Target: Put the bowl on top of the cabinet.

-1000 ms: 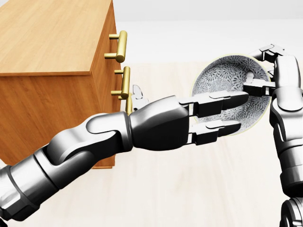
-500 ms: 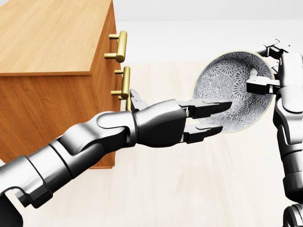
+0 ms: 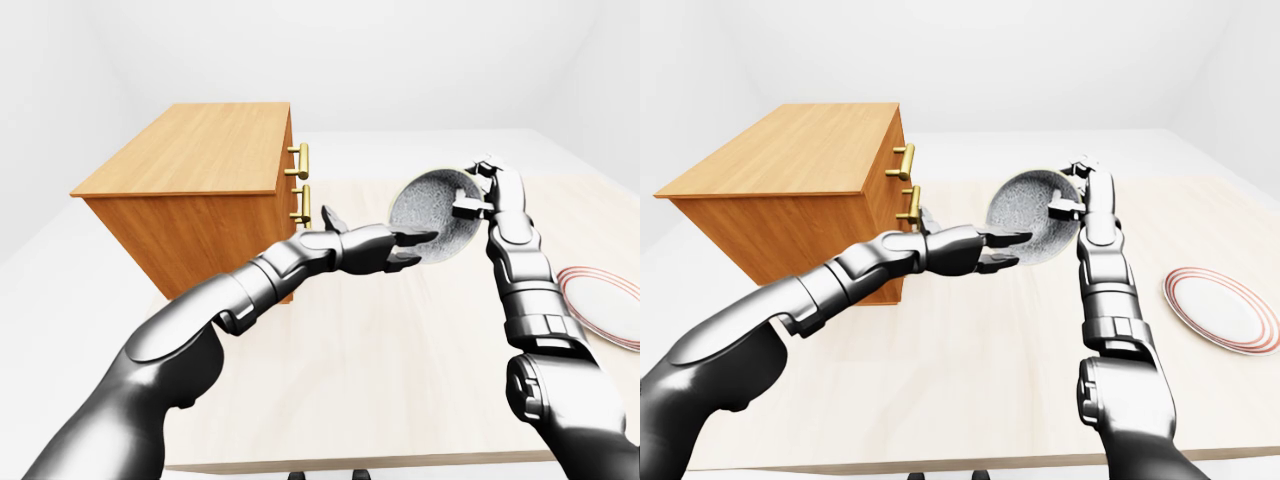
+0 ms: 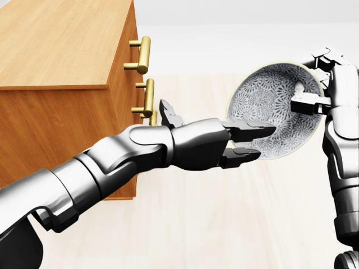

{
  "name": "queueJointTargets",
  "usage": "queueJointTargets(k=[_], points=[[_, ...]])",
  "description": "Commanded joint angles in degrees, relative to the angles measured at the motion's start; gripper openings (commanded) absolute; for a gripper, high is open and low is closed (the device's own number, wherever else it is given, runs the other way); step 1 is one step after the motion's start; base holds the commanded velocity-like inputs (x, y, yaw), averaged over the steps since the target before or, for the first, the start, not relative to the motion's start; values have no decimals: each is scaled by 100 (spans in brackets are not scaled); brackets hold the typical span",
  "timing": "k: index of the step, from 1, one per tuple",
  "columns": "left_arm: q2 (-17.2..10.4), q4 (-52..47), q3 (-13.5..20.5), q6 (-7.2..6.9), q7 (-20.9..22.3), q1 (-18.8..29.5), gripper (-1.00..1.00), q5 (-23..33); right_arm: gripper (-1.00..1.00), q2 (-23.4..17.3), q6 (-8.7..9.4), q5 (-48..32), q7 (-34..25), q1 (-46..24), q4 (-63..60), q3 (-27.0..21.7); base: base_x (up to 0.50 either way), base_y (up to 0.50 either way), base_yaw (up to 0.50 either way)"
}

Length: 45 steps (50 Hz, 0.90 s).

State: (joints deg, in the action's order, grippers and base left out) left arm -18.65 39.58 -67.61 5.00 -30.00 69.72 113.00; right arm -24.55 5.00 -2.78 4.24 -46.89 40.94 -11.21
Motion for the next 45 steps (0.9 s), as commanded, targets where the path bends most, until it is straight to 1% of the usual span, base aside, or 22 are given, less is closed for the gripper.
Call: queueJointTargets(k=[1, 2, 3, 5, 6, 9, 10, 13, 16, 20, 22, 23, 25, 26, 27, 31, 33, 37, 38, 39, 42, 45], points=[[147, -219, -595, 0, 0, 320, 100, 0, -100, 27, 0, 172, 153, 11, 3, -44, 0, 0, 0], [177, -211, -566, 0, 0, 321, 100, 0, -100, 26, 0, 175, 148, 9, -1, -45, 0, 0, 0], [190, -278, -442, 0, 0, 300, 100, 0, -100, 25, 0, 176, 145, 7, 1, -45, 0, 0, 0], [108, -818, -105, 0, 0, 203, 100, 0, -100, 25, 0, 170, 147, -6, 16, -42, 0, 0, 0], [78, -1101, 158, 0, 0, 115, 100, 0, -100, 29, 0, 173, 136, -6, 16, -40, 0, 0, 0], [58, -1292, 315, 0, 0, 135, 100, 0, -100, 40, 0, 167, 144, 13, 42, -37, 0, 0, 0], [125, -1130, 355, 0, 0, 164, 100, 0, -100, 47, 0, 162, 145, 27, 30, -32, 0, 0, 0], [214, -677, 66, 0, 0, 330, 100, 0, -100, 49, 0, 164, 142, 44, -17, -36, 0, 0, 0], [340, -353, 150, 0, 0, 419, 100, 0, -100, 55, 0, 165, 147, 71, -40, -42, 0, 0, 0], [559, 359, -7, 0, 0, 627, 100, 0, -100, 92, 0, 162, 154, 143, -118, -35, 0, 0, 0], [650, 716, -149, 0, 0, 839, 100, 0, -100, 95, 0, 168, 141, 161, -125, -39, 0, 0, 0], [687, 832, -230, -83, 0, 913, 100, 0, -100, 96, 0, 168, 140, 160, -109, -41, 0, 0, 0], [807, 1043, -107, -47, 0, 960, 100, 0, -100, 94, 0, 166, 142, 149, -96, -41, 0, 0, 0], [869, 1151, -89, -85, 0, 985, 100, 0, -100, 98, 0, 174, 141, 157, -132, -44, 0, 0, 0], [932, 1268, -130, -201, 0, 984, 100, 0, -100, 106, 0, 180, 138, 184, -204, -43, 0, 0, 0], [1043, 1603, -106, -356, 0, 1017, 100, 0, -100, 79, 0, 195, 119, 248, -288, -74, 0, 0, 0], [1179, 1961, 29, -446, 0, 1133, 100, 0, -100, 74, 0, 199, 122, 246, -281, -80, 0, 0, 0], [1480, 2726, 37, -583, 0, 1421, 100, 0, -100, 81, 0, 212, 130, 286, -426, -86, 0, 0, 0], [1483, 2779, 20, -474, 0, 1541, 100, 0, -100, 76, 0, 210, 124, 293, -454, -85, 0, 0, 0], [1529, 2821, -26, -582, 0, 1453, 100, 0, -100, 71, 0, 211, 124, 290, -456, -90, 0, 0, 0], [1657, 2984, -118, -689, 0, 1364, 100, 0, -100, 65, 0, 237, 107, 338, -585, -111, 0, 0, 0], [1746, 3105, -73, -648, 0, 1416, 100, 0, -100, 55, 0, 243, 104, 399, -676, -130, 0, 0, 0]])
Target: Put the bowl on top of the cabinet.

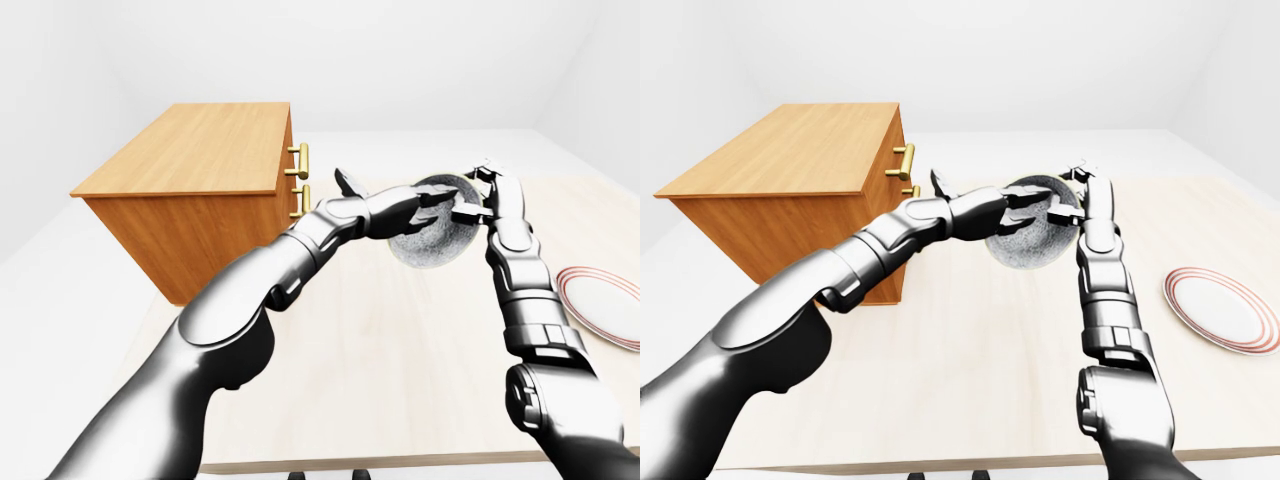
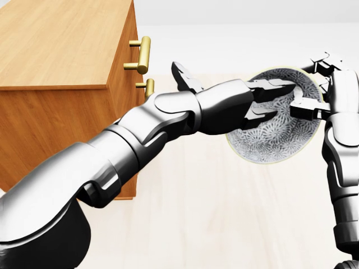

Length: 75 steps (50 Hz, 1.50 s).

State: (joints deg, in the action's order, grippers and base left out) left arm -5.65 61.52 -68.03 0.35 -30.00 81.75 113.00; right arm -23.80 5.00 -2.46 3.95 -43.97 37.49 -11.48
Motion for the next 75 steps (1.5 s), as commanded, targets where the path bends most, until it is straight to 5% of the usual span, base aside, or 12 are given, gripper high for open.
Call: queueJointTargets(k=[1, 6, 15, 17, 18, 20, 35, 48, 49, 50, 64, 75], points=[[463, 944, -14, -188, 0, 225, 100, 0, -100, -25, 0, 222, 123, 115, -366, -110, 0, 0, 0], [632, 1232, -53, -330, 0, 191, 83, 0, -100, -73, 0, 256, 111, 139, -641, -155, 0, 0, 0], [820, 1346, -159, -387, 0, 99, 91, 0, -100, -127, 0, 311, 105, 178, -806, -214, 0, 0, 0], [843, 1403, -193, -420, 0, 96, 38, 0, -100, -104, 0, 338, 105, 219, -871, -220, 0, 0, 0], [816, 1320, -236, -422, 0, 72, -30, 0, -100, -100, 0, 341, 99, 248, -883, -219, 0, 0, 0], [799, 1253, -251, -410, 0, 64, -100, 0, -100, -112, 0, 343, 101, 254, -881, -225, 0, 0, 0], [711, 1010, -389, -524, 0, -89, -100, 0, -100, -88, 0, 402, 99, 265, -1206, -227, 0, 0, 0], [768, 1189, -427, -452, 0, -18, -100, 0, -100, -46, 0, 392, 107, 228, -1159, -225, 0, 0, 0], [769, 1205, -429, -455, 0, -12, -100, 0, -42, -56, 0, 380, 113, 228, -1154, -217, 0, 0, 0], [787, 1294, -417, -480, 0, -7, -100, 0, 100, -48, 0, 455, 143, 199, -1172, -289, 0, 0, 0], [899, 1544, -104, -399, 0, 195, -100, 0, 100, -492, 0, 2146, 112, 847, -5331, -1292, 0, 0, 0], [874, 1546, 134, -330, 0, 380, -100, 0, 100, -294, 0, 2719, 189, 1659, -5766, -1370, 0, 0, 0]])
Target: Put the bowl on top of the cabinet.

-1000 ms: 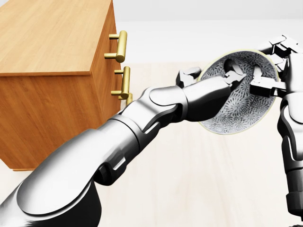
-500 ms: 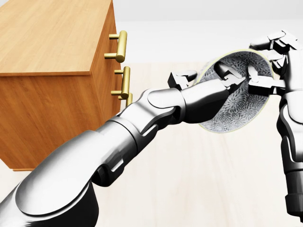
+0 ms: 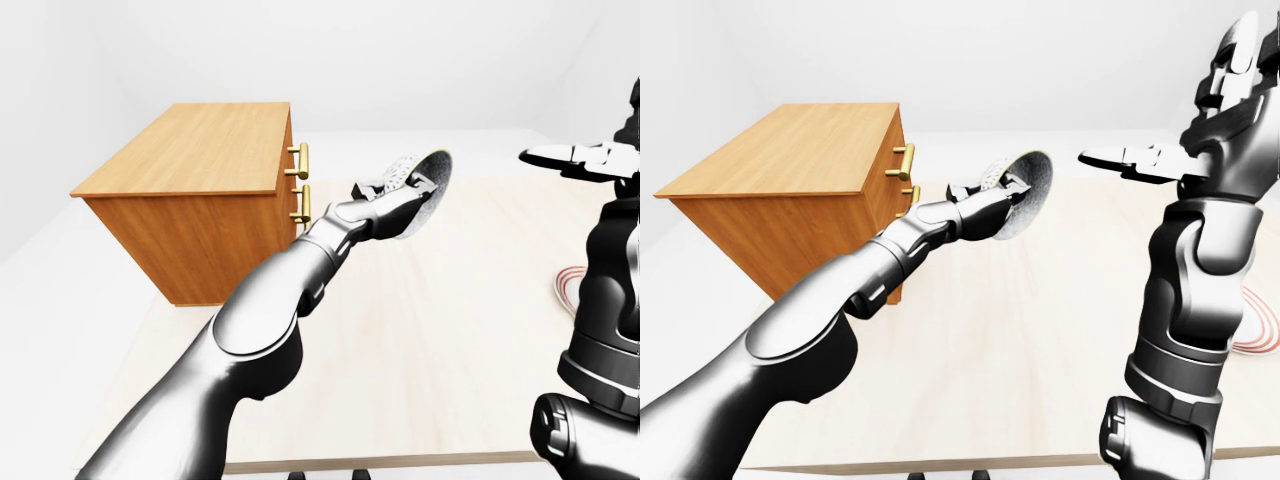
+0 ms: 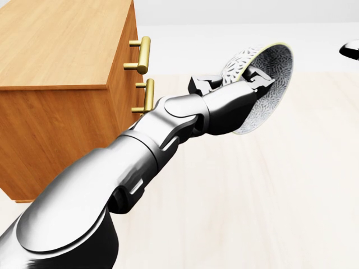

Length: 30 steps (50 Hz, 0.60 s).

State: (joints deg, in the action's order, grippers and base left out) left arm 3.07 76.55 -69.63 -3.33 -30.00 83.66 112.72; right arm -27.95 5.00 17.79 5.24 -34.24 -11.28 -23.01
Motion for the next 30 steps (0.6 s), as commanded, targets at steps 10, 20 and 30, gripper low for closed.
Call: queueJointTargets(k=[10, 20, 30], points=[[116, -49, 389, 182, 0, 377, -100, 28, 100, 618, 0, -141, -331, 1350, -198, 223, 0, 0, 0], [104, -440, 2155, 833, 0, 917, -100, 28, 100, 772, 0, -362, -470, 1376, -135, 321, 0, 0, 0], [-68, -829, 4644, 833, 0, 1234, -100, 15, 100, 775, 0, -478, -559, 1318, 105, 294, 0, 0, 0]])
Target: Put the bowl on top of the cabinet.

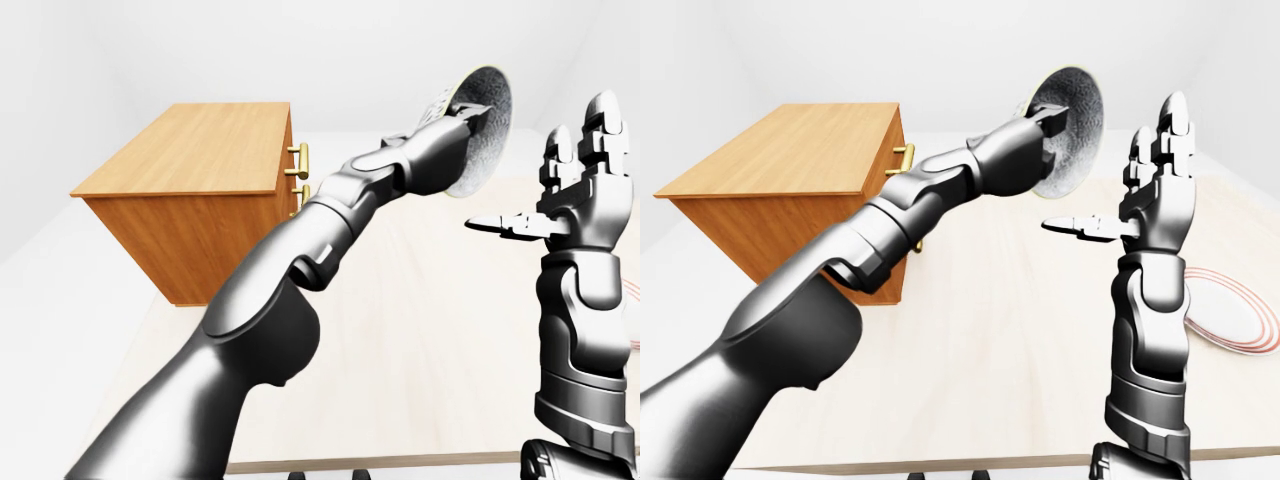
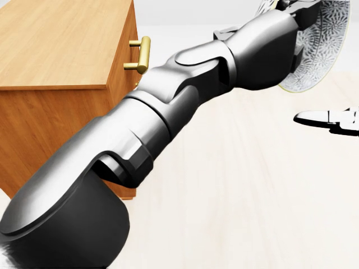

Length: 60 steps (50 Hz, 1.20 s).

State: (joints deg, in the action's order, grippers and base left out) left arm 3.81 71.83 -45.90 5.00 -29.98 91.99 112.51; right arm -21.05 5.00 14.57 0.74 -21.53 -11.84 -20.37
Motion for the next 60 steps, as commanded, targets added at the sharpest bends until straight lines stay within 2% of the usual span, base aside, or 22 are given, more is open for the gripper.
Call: queueJointTargets(k=[1, 3, 6, 9, 11, 13, 14, 15, 18, 20, 21, 23, 24, 25, 27, 28, 30, 33, 37, 42, 49, 60], points=[[-162, -353, 2349, 0, -2, 386, -100, 47, 100, 80, 0, -157, -110, 33, 183, 22, 0, 0, 0], [-209, -301, 2590, 0, -2, 371, -100, 49, 100, 75, 0, -170, -107, 2, 216, 27, 0, 0, 0], [-228, -244, 3413, 0, -2, 379, -100, -275, 100, 73, 0, -175, -107, -55, 264, 59, 0, 0, 0], [-286, -411, 3718, 0, -2, 426, -100, -479, 100, 57, 0, -191, -103, -125, 392, 68, 0, 0, 0], [-300, -487, 3975, 0, 533, 525, -100, -776, 100, 62, 0, -191, -102, -139, 414, 84, 0, 0, 0], [-270, -626, 4062, 0, 935, 557, -100, -1006, 100, 64, 0, -215, -89, -174, 438, 123, 0, 0, 0], [-281, -651, 3993, 0, 967, 539, -100, -1028, 100, 62, 0, -215, -86, -185, 429, 126, 0, 0, 0], [-260, -640, 4112, 0, 1336, 517, -100, -1207, 100, 42, 0, -215, -95, -193, 399, 123, 0, 0, 0], [-341, -764, 4126, 0, 1872, 500, -100, -1484, 100, 24, 0, -207, -110, -203, 444, 93, 0, 0, 0], [-437, -860, 4126, -239, 2280, 473, -100, -1586, 100, 26, 0, -246, -116, -198, 541, 114, 0, 0, 0], [-475, -929, 4104, -279, 2310, 434, -100, -1639, 100, 33, 0, -245, -114, -199, 530, 120, 0, 0, 0], [-518, -1103, 4165, -562, 2678, 349, -100, -1847, 100, 52, 0, -250, -111, -205, 498, 153, 0, 0, 0], [-545, -1219, 4151, -585, 2775, 301, -100, -1919, 100, 58, 0, -255, -116, -206, 494, 163, 0, 0, 0], [-624, -1381, 4175, -728, 2915, 267, -100, -1977, 100, 67, 0, -261, -123, -211, 513, 174, 0, 0, 0], [-718, -1629, 4153, -854, 3114, 237, -100, -2045, 100, 72, 0, -271, -147, -197, 517, 187, 0, 0, 0], [-760, -1704, 4122, -799, 3133, 230, -100, -2066, 100, 78, 0, -280, -149, -195, 522, 191, 0, 0, 0], [-826, -1856, 4137, -823, 3337, 229, -100, -2126, 100, 97, 0, -280, -161, -209, 511, 211, 0, 0, 0], [-891, -2047, 4181, -1000, 3590, 176, -100, -2211, 100, 122, 0, -311, -182, -215, 509, 258, 0, 0, 0], [-953, -2233, 4307, -1000, 3917, 192, -100, -2404, 100, 130, 0, -341, -231, -241, 568, 270, 0, 0, 0], [-1087, -2325, 4238, -1000, 4031, 185, -100, -2373, 100, 146, 0, -361, -254, -246, 512, 284, 0, 0, 0], [-1143, -2939, 4312, -1000, 4427, -215, -100, -2485, 100, 190, 0, -428, -257, -266, 569, 334, 0, 0, 0], [-1301, -2690, 4399, -1000, 4133, -186, -100, -2769, 100, 229, 0, -495, -265, -265, 521, 374, 0, 0, 0]])
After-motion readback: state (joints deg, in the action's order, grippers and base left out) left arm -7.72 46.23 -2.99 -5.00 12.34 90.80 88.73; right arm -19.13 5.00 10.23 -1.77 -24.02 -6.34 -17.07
